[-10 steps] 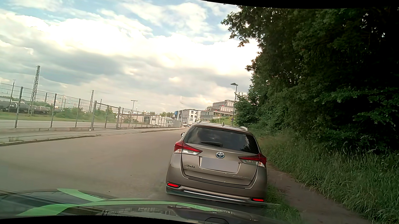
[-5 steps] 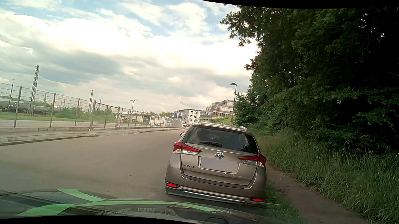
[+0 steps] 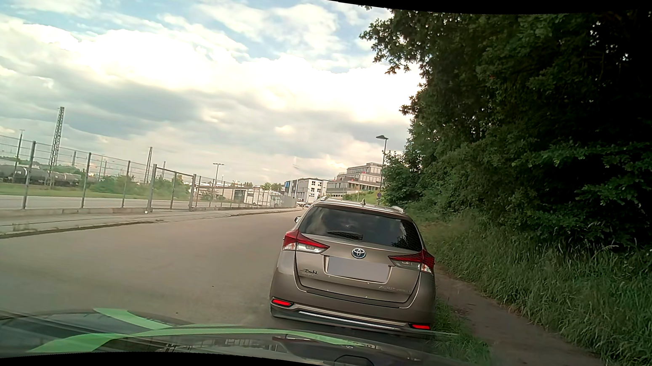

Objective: Follow the waypoints while adhering to traffic rules and regulations

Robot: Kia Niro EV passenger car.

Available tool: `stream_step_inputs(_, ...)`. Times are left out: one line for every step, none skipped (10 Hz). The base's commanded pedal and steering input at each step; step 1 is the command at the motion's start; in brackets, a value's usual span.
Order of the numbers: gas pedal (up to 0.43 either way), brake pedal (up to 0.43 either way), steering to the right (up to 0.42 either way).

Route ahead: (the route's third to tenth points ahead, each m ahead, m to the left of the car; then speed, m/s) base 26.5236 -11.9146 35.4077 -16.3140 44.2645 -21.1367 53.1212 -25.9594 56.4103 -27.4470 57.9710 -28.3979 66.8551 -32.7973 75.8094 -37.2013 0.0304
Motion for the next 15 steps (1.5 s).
stream_step_inputs(0.0,0.561,0.751)
stream_step_inputs(0.0,0.604,0.751)
stream_step_inputs(0.0,0.646,0.751)
stream_step_inputs(0.0,0.671,0.751)
stream_step_inputs(0.0,0.701,0.751)
stream_step_inputs(0.0,0.701,0.751)
stream_step_inputs(0.0,0.701,0.751)
stream_step_inputs(0.0,0.701,0.751)
stream_step_inputs(0.0,0.701,0.751)
stream_step_inputs(0.0,0.701,0.751)
stream_step_inputs(0.0,0.701,0.751)
stream_step_inputs(0.0,0.695,0.751)
stream_step_inputs(0.0,0.701,0.751)
stream_step_inputs(0.0,0.695,0.751)
stream_step_inputs(0.0,0.689,0.751)
